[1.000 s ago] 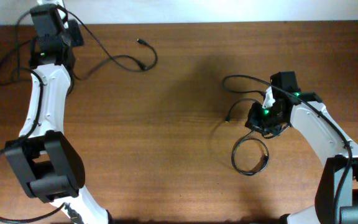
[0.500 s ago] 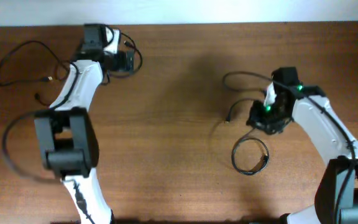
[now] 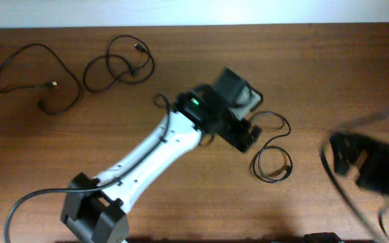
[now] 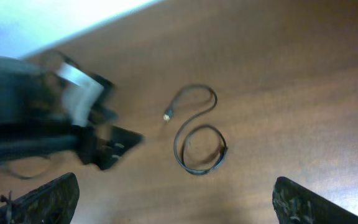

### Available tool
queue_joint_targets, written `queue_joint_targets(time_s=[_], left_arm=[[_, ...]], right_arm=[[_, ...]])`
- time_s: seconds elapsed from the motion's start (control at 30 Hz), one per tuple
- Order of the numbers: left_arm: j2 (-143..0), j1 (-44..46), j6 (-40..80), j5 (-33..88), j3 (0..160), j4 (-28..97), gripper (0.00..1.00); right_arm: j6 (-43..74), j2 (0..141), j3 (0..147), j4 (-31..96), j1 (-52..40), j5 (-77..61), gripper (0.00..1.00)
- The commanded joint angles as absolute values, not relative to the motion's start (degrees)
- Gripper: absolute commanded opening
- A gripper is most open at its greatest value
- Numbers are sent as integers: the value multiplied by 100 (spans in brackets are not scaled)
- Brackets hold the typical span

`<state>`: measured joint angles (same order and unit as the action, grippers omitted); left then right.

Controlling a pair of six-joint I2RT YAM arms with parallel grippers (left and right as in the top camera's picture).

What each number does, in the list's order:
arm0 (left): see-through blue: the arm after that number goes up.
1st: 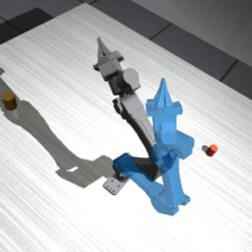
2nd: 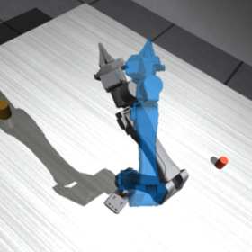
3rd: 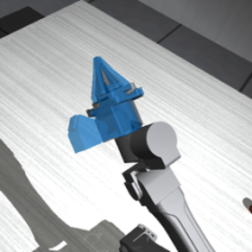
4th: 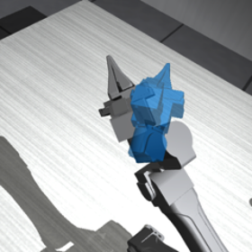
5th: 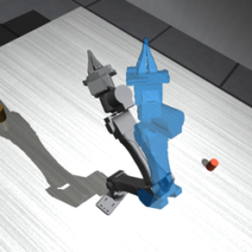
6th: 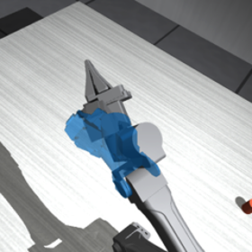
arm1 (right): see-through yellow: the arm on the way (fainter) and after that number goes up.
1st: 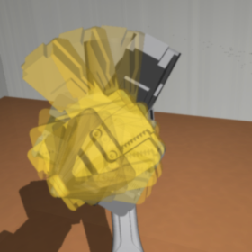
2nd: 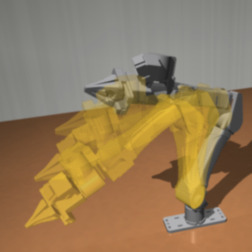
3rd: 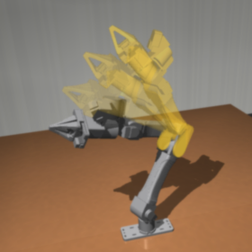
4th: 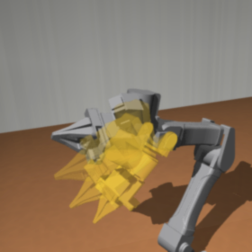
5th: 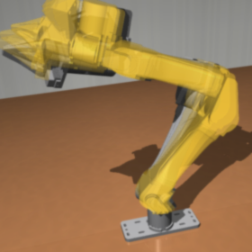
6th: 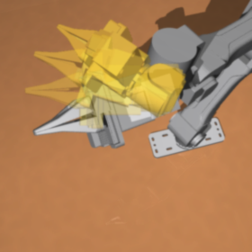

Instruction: Untangle cables

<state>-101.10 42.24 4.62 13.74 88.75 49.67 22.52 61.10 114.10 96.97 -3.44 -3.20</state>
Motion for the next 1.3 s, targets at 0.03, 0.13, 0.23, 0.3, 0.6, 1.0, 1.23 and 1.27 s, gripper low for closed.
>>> queue_joint_targets(time_s=[0.03, 0.13, 0.23, 0.3, 0.6, 1.0, 1.23, 1.27], left_arm=[[-10134, 4928, 4663, 913, 8405, 4718, 99], [-10136, 5404, 7389, 506, 7881, 4191, 99], [-10145, 5896, 9557, 440, 7347, 3942, 99], [-10195, 6104, 10171, -130, 7220, 3887, 99], [-11310, 6025, 8558, -292, 7205, 2700, 0], [-4834, 104, 4217, -2641, 7428, 5889, 0], [-6646, -1544, 6410, -2344, 6521, 6788, 0], [-7207, -1544, 6493, -2335, 6495, 6753, 0]], right_arm=[[2292, 5424, 11408, 9730, -375, -104, 99], [2292, 5225, 11406, 9730, -375, -108, 99], [2292, 5225, 11391, 9732, -375, -123, 99], [2292, 5225, 11391, 9730, -375, -123, 99], [2287, 5225, 11391, 9732, -375, -128, 99], [2272, 5225, 11380, 9732, -375, -128, 99], [2272, 5225, 11380, 9732, -375, -126, 99], [2272, 5225, 11380, 9732, -375, -123, 99]])
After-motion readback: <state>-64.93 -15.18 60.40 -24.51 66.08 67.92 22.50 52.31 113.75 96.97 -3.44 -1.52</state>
